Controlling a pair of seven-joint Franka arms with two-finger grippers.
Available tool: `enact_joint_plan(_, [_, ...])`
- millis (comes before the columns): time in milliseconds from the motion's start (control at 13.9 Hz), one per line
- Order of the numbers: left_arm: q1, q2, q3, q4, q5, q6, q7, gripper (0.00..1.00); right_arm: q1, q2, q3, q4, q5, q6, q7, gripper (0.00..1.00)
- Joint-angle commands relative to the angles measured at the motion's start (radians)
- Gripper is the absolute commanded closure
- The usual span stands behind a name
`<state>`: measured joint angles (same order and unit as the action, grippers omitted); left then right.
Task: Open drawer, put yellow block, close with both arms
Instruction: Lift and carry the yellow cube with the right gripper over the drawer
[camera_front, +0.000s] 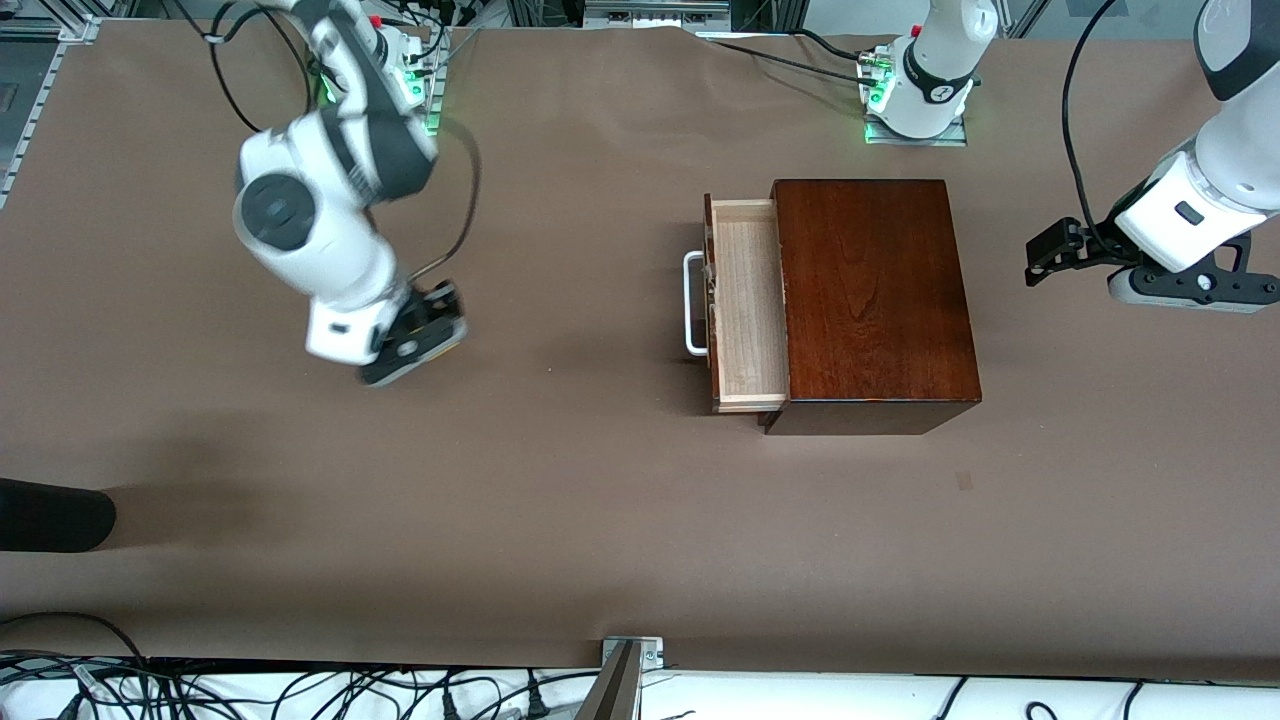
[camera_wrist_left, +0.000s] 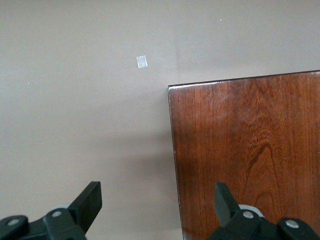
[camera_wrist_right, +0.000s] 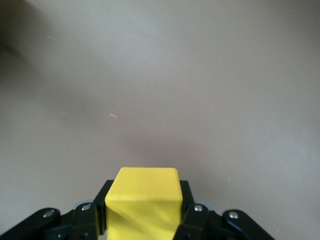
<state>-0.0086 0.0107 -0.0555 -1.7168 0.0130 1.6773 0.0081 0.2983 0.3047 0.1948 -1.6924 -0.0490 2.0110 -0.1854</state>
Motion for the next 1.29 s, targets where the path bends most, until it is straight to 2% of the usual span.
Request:
enact_joint_plan(0, [0.012, -0.011, -0.015, -0.004, 0.001, -0.005, 0.0, 0.0, 0.154, 0.14, -0.005, 0.239, -0.058, -0.071, -0.025, 1.0])
enact_joint_plan(143, [0.012, 0.0, -0.014, 0.005, 0.001, -0.004, 0.0, 0.0, 0.281, 0.197, -0.009, 0.339, -0.075, -0.067, -0.022, 1.0])
enact_joint_plan(359, [0.013, 0.0, -0.012, 0.006, 0.001, -0.004, 0.003, 0.0, 0.473, 0.312, -0.008, 0.514, -0.21, -0.067, -0.031, 1.0])
enact_joint_plan(430, [0.013, 0.0, -0.012, 0.006, 0.001, -0.004, 0.003, 0.0, 0.525, 0.367, -0.009, 0.575, -0.219, -0.07, -0.032, 1.0])
enact_joint_plan(574, [0.013, 0.0, -0.012, 0.006, 0.001, -0.002, 0.001, 0.0, 0.609, 0.428, -0.018, 0.612, -0.271, -0.072, -0.034, 1.0])
enact_joint_plan(932, [0.013, 0.002, -0.015, 0.008, 0.002, -0.001, 0.001, 0.0, 0.682, 0.487, -0.009, 0.654, -0.281, -0.055, -0.097, 1.0])
enact_joint_plan(1219, [0.01, 0.002, -0.015, 0.008, 0.004, -0.002, 0.001, 0.0, 0.677, 0.527, -0.012, 0.659, -0.282, 0.018, -0.203, 1.0])
